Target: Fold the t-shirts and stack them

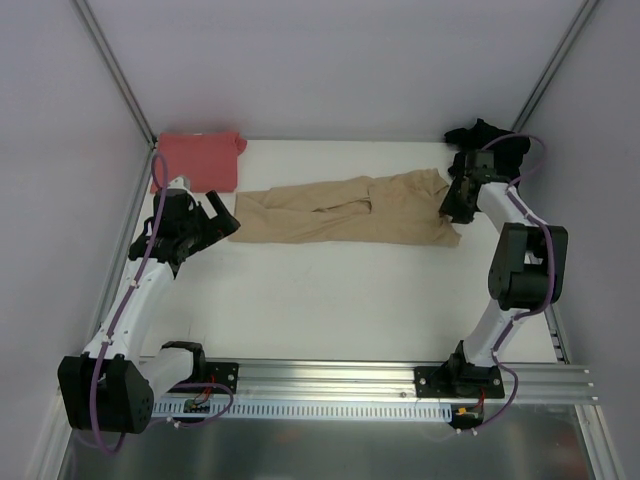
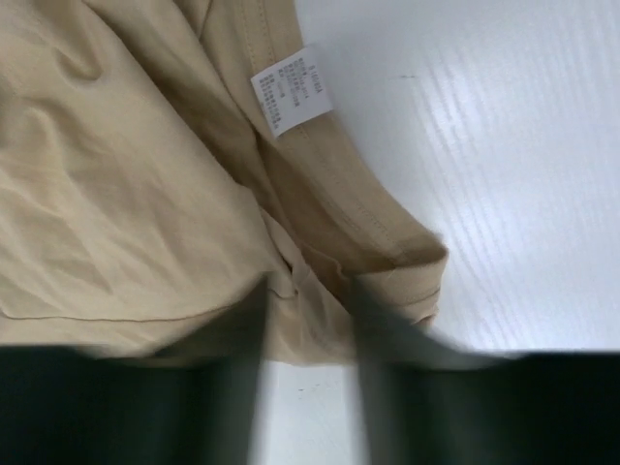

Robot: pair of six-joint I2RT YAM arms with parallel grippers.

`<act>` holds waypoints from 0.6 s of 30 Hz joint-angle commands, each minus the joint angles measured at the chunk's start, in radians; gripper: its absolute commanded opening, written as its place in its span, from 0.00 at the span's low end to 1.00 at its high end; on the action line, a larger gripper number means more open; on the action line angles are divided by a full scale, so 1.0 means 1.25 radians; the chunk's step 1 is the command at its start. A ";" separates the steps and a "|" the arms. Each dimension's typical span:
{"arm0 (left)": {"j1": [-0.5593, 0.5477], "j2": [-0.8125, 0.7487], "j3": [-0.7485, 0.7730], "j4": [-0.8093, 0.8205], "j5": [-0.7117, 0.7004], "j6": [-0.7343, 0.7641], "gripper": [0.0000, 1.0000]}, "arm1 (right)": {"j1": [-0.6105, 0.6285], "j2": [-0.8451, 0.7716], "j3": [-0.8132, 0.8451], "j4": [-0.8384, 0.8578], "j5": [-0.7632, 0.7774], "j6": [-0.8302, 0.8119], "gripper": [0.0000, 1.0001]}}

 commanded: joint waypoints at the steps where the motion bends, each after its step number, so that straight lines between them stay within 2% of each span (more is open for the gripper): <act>1: -0.007 -0.008 -0.004 0.002 0.013 0.018 0.99 | -0.014 -0.022 -0.003 -0.006 0.052 -0.010 0.58; 3: -0.007 0.006 -0.008 0.018 0.023 0.020 0.99 | -0.016 -0.044 -0.013 0.011 0.049 -0.009 0.99; 6: -0.007 0.044 0.001 0.041 0.049 0.014 0.99 | -0.014 -0.092 -0.023 0.018 0.051 -0.005 0.99; 9: -0.007 0.150 0.023 0.115 0.094 0.028 0.99 | -0.014 -0.170 -0.040 0.023 0.015 0.002 1.00; 11: -0.007 0.204 0.061 0.165 0.113 0.042 0.99 | -0.010 -0.219 -0.063 0.038 -0.056 0.015 1.00; 13: -0.007 0.288 0.099 0.189 0.136 0.069 0.95 | -0.003 -0.287 -0.089 0.037 -0.131 0.023 1.00; 14: -0.007 0.322 0.144 0.189 0.142 0.082 0.89 | 0.000 -0.308 -0.097 0.033 -0.154 0.026 1.00; 18: -0.007 0.494 0.273 0.130 0.135 0.158 0.81 | 0.031 -0.409 -0.139 0.023 -0.213 0.028 1.00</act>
